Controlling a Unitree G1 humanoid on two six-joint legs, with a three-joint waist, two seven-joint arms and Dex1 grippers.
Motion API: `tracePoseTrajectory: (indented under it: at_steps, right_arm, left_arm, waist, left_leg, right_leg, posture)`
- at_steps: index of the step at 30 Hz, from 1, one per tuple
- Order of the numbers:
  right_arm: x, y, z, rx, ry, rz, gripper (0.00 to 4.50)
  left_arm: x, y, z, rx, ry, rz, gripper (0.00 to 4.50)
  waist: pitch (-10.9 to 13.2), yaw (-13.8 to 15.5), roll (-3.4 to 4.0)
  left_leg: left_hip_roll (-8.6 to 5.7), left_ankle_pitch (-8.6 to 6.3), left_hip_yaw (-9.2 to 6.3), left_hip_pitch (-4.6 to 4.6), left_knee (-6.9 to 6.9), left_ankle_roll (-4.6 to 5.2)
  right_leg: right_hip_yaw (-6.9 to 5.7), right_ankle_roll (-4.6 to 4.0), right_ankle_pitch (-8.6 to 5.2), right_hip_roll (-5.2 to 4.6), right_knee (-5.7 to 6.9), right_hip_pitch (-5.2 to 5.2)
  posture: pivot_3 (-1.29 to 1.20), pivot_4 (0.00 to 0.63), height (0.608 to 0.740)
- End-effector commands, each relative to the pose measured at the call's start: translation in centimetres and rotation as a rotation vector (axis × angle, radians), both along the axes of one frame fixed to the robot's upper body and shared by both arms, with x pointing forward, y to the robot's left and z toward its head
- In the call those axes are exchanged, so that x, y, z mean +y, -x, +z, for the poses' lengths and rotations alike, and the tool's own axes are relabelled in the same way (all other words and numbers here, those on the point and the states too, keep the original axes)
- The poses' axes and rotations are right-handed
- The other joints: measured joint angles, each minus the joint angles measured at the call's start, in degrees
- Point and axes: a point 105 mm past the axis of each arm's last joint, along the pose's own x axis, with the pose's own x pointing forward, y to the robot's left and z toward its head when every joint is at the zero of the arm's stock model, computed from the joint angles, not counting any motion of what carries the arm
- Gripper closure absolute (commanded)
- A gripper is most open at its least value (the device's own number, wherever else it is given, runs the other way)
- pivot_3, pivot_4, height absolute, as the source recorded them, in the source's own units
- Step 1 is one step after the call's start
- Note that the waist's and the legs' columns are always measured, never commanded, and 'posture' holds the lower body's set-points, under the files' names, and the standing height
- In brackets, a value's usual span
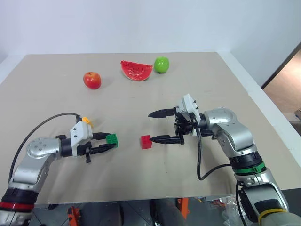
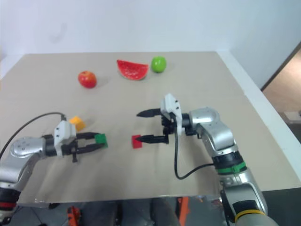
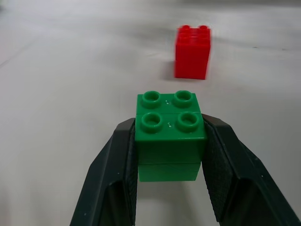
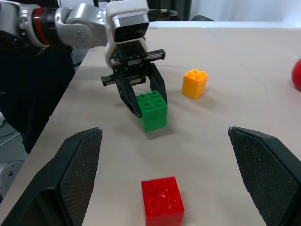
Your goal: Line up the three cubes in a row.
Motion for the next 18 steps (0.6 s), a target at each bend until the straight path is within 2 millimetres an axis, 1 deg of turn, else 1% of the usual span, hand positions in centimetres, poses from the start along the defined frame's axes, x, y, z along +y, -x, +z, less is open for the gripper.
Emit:
tracePoseTrajectory:
  at_steps: [1, 8, 14, 18]
  right_arm:
    - [0.1, 0.6, 1.0, -0.045, -0.01, 0.026, 0.0]
    - [-0.1, 0.4, 0.6, -0.046, 0.0, 0.008, 0.0]
    - [-0.4, 0.5, 0.5, -0.045, 0.004, -0.009, 0.0]
    - [-0.5, 0.6, 0.4, -0.045, 0.006, -0.017, 0.0]
  left_arm:
    - [-0.8, -0.4, 0.5, -0.001, 0.011, -0.075, 3.2]
    - [-2.8, -0.2, -0.2, 0.018, 0.016, -0.164, 3.2]
    - [-4.1, -0.6, -0.8, 0.024, 0.031, -0.173, 3.2]
    - [-4.5, -0.7, -1.0, 0.027, 0.043, -0.173, 3.2]
  waist:
    - [0.0, 0.0, 0.0]
    - [0.0, -0.01, 0.0]
    - [0.0, 0.0, -0.01]
    - [-0.01, -0.01, -0.01]
  left_leg:
    - [0.01, 0.0, 0.0, -0.05, 0.0, 0.0]
    - [0.01, -0.01, 0.02, -0.12, 0.01, 0.01]
    - [0.0, 0.0, 0.01, -0.25, 0.15, 0.01]
    - [0.0, 0.0, 0.01, -0.25, 0.16, 0.01]
  right_leg:
    - [0.01, 0.0, 0.0, 0.01, 0.0, -0.06]
    - [0.06, 0.0, 0.01, 0.02, 0.03, -0.18]
    - [0.06, 0.0, 0.02, 0.02, 0.17, -0.32]
    - [0.07, 0.0, 0.02, 0.04, 0.22, -0.34]
  posture:
    - [0.0, 0.15, 0.74]
    - [0.0, 0.15, 0.74]
    - [0.0, 0.15, 0.74]
    - [0.0, 0.15, 0.74]
